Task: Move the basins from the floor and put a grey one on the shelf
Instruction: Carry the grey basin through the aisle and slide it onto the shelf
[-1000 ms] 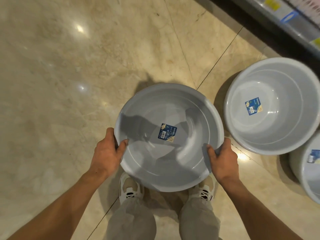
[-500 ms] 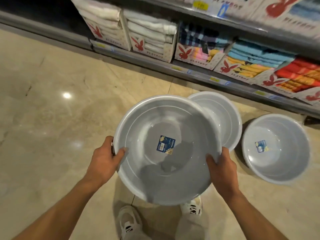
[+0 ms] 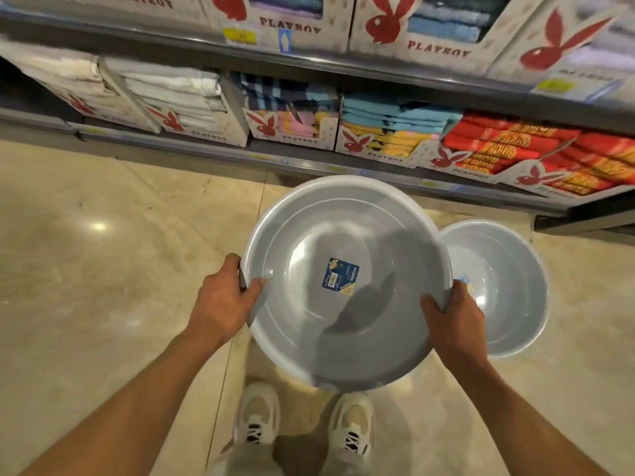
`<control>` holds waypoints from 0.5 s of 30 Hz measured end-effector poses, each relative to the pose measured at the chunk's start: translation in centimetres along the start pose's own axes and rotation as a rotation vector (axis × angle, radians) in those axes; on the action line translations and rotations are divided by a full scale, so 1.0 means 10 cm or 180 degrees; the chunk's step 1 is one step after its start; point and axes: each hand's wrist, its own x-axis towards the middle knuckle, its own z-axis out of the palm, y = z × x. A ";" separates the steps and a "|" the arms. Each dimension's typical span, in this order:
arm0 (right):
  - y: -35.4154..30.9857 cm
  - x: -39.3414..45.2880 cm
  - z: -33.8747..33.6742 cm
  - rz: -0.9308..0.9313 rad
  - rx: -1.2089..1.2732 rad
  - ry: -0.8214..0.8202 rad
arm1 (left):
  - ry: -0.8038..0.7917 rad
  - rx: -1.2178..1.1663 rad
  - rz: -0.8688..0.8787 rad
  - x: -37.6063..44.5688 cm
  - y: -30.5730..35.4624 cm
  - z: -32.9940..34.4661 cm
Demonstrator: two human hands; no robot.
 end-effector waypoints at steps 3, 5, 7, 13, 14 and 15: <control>0.09 0.24 0.18 0.0092 0.0008 -0.0049 | -0.0036 0.0140 -0.0034 0.26 -0.06 0.21; 0.18 0.39 0.34 0.0135 0.0014 -0.0041 | -0.0069 0.0312 -0.0008 0.43 -0.13 0.35; 0.26 0.51 0.53 0.0142 -0.0020 -0.0044 | -0.0086 0.0432 0.0001 0.59 -0.23 0.48; 0.46 0.69 0.96 0.0252 -0.0280 -0.0047 | -0.0120 0.1025 -0.0099 0.91 -0.48 0.77; 0.48 0.70 1.00 0.0252 -0.0329 -0.0039 | -0.0146 0.1092 -0.0073 0.95 -0.50 0.81; 0.50 0.72 1.05 0.0250 -0.0388 -0.0025 | -0.0184 0.1126 -0.0059 0.99 -0.52 0.84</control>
